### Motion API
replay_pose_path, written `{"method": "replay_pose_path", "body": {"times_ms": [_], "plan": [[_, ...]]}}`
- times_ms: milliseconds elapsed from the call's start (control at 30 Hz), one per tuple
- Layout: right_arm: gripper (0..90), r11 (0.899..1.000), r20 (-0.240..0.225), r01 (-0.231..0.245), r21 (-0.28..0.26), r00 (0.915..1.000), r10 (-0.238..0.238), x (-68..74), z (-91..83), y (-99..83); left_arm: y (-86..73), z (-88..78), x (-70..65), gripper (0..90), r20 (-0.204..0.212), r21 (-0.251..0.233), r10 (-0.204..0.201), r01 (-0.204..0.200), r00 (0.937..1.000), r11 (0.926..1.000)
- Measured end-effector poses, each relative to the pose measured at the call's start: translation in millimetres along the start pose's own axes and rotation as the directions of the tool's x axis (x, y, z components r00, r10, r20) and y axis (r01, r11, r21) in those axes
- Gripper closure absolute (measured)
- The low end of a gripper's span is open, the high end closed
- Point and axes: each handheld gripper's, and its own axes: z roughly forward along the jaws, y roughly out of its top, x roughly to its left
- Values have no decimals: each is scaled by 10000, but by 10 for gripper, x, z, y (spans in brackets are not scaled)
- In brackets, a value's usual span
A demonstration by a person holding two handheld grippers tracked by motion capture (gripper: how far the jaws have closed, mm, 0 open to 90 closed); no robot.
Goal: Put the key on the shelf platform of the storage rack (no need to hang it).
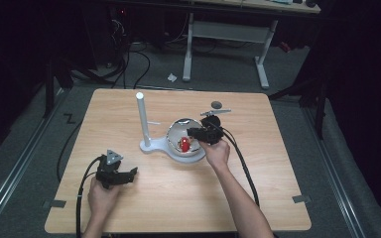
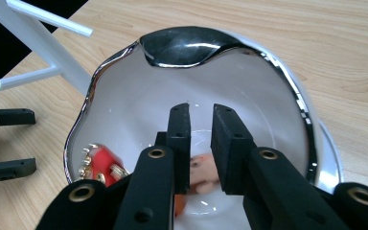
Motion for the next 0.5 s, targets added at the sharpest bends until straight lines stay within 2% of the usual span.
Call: {"method": "replay_pose_path", "body": {"times_ms": [500], "plan": [[682, 9969, -86, 533, -584, 9985, -539, 56, -236, 6, 0, 0, 0, 195, 2, 3, 5, -5, 10000, 10000]]}}
